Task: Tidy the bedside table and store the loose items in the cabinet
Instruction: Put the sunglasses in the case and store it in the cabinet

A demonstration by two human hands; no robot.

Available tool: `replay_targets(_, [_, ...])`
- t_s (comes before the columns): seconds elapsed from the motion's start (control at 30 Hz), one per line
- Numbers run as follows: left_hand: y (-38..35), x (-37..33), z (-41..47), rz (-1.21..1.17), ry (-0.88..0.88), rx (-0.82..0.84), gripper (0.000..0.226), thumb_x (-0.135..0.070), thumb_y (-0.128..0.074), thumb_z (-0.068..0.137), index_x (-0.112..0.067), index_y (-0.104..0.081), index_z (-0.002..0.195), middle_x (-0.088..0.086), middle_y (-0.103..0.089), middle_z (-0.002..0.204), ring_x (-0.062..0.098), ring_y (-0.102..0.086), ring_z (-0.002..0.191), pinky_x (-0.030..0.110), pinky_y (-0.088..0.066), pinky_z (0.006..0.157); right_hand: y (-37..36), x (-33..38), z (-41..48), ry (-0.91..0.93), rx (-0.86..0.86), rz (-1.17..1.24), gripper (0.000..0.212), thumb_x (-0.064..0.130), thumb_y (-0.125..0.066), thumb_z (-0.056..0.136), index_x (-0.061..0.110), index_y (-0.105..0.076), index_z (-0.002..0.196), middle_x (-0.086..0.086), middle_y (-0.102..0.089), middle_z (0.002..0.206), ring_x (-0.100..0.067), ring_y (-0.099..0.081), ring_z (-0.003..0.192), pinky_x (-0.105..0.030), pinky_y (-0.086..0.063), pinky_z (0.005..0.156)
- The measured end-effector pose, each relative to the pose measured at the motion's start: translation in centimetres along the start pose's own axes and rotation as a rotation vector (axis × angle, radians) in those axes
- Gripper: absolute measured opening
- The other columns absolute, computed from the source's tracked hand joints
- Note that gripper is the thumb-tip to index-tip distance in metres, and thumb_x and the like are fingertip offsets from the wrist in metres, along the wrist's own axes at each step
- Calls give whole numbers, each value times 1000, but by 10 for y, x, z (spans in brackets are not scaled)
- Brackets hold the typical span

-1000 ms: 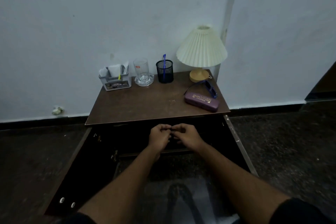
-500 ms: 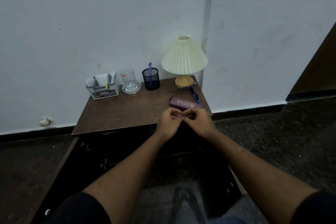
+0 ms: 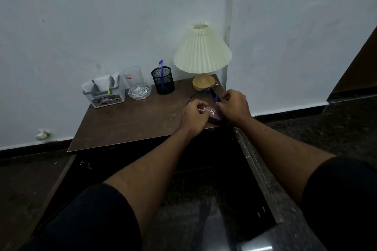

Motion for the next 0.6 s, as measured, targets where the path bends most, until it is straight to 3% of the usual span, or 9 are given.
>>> replay_targets(0.2, [-7, -1, 12, 25, -21, -5, 29, -7, -65, 89, -15, -65, 116, 2, -64, 120, 14, -59, 106, 9, -39, 69, -9, -5, 10, -29, 61, -36, 24, 19, -76, 84, 12, -64, 104, -2, -61, 93, -22, -59, 85, -26, -40, 65])
replay_targets(0.3, [-5, 0, 12, 25, -15, -15, 28, -8, -65, 89, -15, -66, 116, 1, -64, 118, 12, -58, 103, 11, -42, 71, -12, -6, 13, -50, 31, -28, 13, 16, -73, 82, 11, -68, 93, -4, -66, 90, -25, -63, 84, -33, -51, 68])
replay_targets(0.4, [0, 1, 9, 9, -23, -75, 22, -10, -64, 88, -17, -68, 109, 0, -67, 112, 12, -61, 99, 23, -52, 82, -8, -3, 13, -80, -23, 3, 4, 16, -71, 83, 13, -71, 85, -7, -71, 87, -23, -66, 80, -39, -61, 72])
replay_targets(0.6, [29, 15, -2, -7, 45, -117, 14, -14, -65, 87, -18, -73, 97, -2, -71, 100, 11, -64, 88, 25, -51, 81, 16, 16, 3, -42, -68, 111, 7, 16, -74, 84, 12, -75, 90, -2, -72, 87, -19, -67, 83, -31, -55, 74])
Point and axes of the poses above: each hand's wrist, its own z-axis towards the middle knuckle, its own y-axis out of the back of the hand, x = y × z, the point moved 1 cm from there along z, towards the middle knuckle
